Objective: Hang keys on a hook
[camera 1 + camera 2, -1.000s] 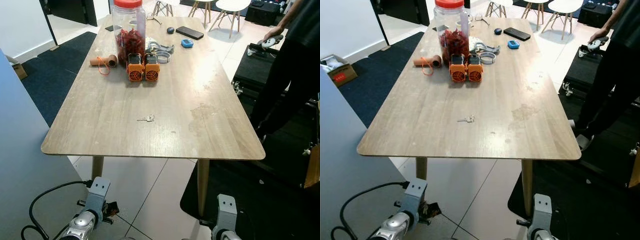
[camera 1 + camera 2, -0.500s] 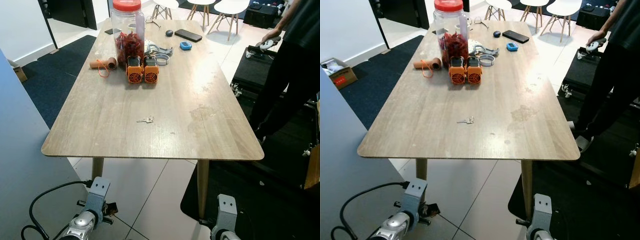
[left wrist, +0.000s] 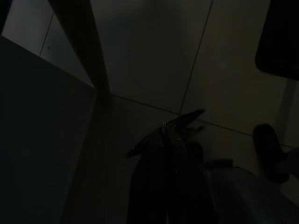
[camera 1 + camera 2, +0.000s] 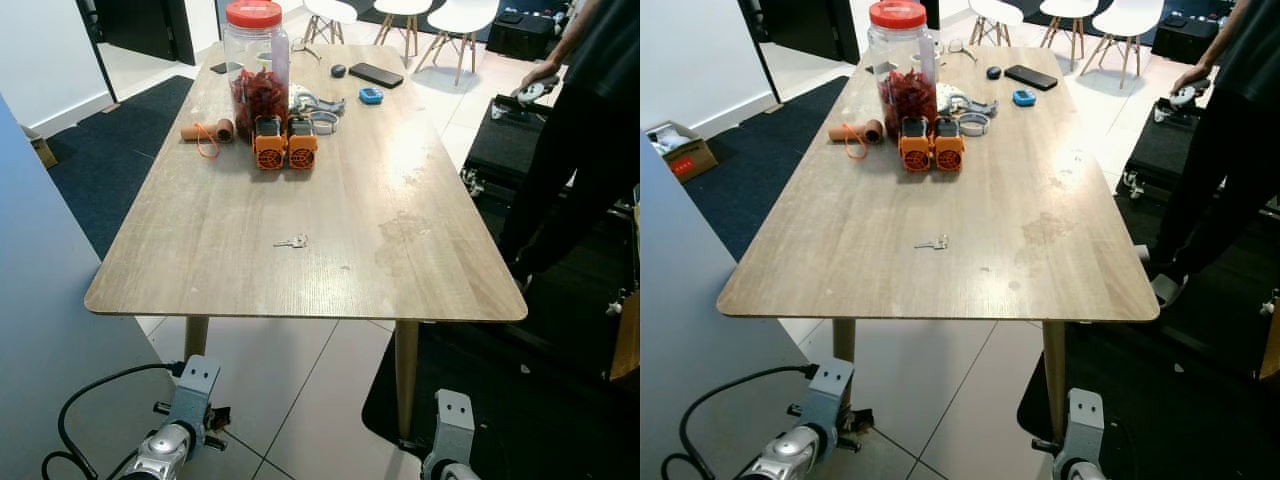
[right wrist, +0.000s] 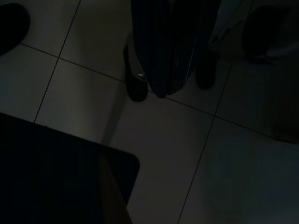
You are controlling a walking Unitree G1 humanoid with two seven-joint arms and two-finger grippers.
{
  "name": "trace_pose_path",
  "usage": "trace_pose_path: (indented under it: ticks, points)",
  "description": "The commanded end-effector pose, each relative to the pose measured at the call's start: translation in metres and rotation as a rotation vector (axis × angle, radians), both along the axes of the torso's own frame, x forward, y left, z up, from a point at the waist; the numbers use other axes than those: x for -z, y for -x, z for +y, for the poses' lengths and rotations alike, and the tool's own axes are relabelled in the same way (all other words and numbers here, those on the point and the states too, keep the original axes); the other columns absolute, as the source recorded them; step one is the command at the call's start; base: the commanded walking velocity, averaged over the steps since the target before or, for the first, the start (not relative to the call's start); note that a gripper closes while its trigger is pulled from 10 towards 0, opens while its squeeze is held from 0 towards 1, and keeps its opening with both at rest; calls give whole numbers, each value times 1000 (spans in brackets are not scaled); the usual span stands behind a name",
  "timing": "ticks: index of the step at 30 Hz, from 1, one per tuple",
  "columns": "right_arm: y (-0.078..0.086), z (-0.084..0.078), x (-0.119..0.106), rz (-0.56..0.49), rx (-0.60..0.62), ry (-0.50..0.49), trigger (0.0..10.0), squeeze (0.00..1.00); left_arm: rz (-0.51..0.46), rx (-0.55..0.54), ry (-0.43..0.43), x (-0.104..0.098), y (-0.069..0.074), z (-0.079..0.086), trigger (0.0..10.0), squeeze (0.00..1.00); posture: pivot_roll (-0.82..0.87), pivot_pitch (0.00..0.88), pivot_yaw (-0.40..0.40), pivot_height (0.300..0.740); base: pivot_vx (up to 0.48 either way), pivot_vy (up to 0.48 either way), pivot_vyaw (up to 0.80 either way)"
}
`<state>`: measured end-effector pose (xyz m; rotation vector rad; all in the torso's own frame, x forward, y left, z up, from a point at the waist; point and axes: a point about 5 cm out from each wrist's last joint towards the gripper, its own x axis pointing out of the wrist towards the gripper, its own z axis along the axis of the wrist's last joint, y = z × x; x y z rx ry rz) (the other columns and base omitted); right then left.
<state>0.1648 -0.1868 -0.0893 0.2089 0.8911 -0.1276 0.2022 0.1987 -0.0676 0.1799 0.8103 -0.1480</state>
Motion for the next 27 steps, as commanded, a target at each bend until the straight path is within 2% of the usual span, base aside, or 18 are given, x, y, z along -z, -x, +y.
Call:
trace_pose_path:
  ticks: [1, 13, 15, 19, 23, 27]
  points:
    - [5, -2, 2, 20, 16, -3, 10000, 0, 7, 2, -1, 1, 1, -2, 10000, 0, 94, 25, -38, 740, 0, 0, 0]
    - [5, 0, 3, 32, 42, -17, 10000, 0, 13, 15, -15, 1, 1, 2, 10000, 0, 94, 25, -28, 740, 0, 0, 0]
    - [5, 0, 3, 19, 80, -54, 10000, 0, 14, 21, -19, 0, 1, 2, 10000, 0, 101, 23, -29, 740, 0, 0, 0]
    - [3, 3, 2, 7, 75, -83, 10000, 0, 15, 26, -23, 0, 0, 2, 10000, 0, 108, 25, -29, 740, 0, 0, 0]
    - [3, 0, 2, 30, 101, -18, 10000, 0, 16, 30, -30, 0, 0, 4, 10000, 0, 109, 28, -22, 740, 0, 0, 0]
    - [3, 3, 3, 37, 64, -18, 10000, 0, 21, 25, -34, -1, -1, 5, 10000, 0, 107, 29, -20, 740, 0, 0, 0]
